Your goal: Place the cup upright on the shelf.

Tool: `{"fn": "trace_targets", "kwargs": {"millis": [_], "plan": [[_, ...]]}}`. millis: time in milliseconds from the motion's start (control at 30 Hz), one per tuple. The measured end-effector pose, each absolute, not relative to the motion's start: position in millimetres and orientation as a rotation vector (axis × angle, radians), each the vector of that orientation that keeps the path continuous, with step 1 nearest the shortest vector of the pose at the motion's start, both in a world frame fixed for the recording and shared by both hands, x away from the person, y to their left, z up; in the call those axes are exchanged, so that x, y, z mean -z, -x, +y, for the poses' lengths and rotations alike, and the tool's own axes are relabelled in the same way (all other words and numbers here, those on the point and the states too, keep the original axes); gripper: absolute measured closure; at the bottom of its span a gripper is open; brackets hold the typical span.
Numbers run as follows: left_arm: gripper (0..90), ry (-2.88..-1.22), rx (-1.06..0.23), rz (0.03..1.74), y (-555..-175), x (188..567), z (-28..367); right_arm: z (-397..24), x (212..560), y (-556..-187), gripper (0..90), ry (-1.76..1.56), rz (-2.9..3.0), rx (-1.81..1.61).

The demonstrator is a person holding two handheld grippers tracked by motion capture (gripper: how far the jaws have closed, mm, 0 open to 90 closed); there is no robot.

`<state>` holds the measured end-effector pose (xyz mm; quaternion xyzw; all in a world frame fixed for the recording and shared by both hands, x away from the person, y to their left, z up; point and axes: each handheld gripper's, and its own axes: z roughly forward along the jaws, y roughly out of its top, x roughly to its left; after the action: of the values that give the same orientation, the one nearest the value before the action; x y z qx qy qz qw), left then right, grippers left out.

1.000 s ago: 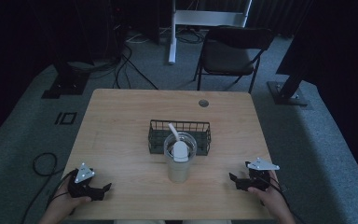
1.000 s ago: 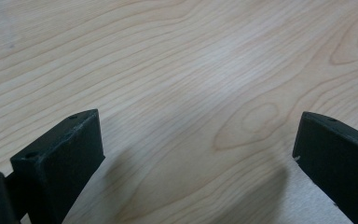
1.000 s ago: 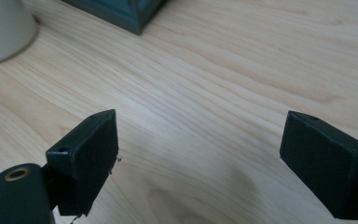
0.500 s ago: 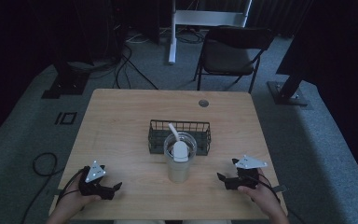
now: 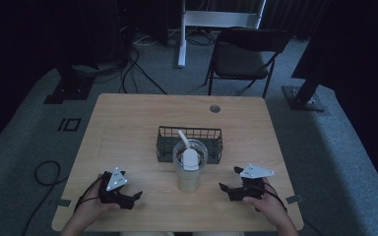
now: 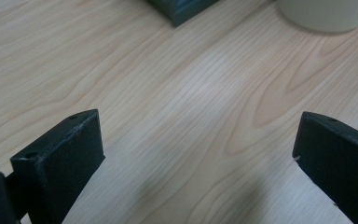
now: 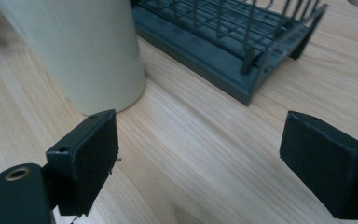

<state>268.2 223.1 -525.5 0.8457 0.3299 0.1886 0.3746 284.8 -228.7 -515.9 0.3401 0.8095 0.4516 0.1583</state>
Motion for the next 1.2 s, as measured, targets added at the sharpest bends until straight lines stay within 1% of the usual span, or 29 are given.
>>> {"fn": "trace_targets", "kwargs": {"millis": [333, 567, 600, 800, 1200], "plan": [[2.0, -2.132, -0.441, 0.762, -271.7, 523.7, 195.8, -214.3, 514.8, -283.2, 11.4, -0.91, 2.336, -1.353], [2.1, -2.12, -0.42, 0.726, -273.3, 521.8, 183.8, -205.9, 512.8, -280.3, 11.4, -0.867, 2.329, -1.441], [2.1, -2.118, -0.403, 0.706, -273.5, 522.1, 176.0, -202.6, 511.1, -279.5, 11.4, -0.845, 2.322, -1.485], [2.1, -2.116, -0.388, 0.661, -275.1, 522.0, 162.6, -190.9, 506.7, -278.5, 11.3, -0.805, 2.316, -1.563], [2.2, -2.094, -0.345, 0.611, -280.0, 520.6, 139.0, -176.1, 503.3, -280.1, 11.4, -0.74, 2.299, -1.628]]}}
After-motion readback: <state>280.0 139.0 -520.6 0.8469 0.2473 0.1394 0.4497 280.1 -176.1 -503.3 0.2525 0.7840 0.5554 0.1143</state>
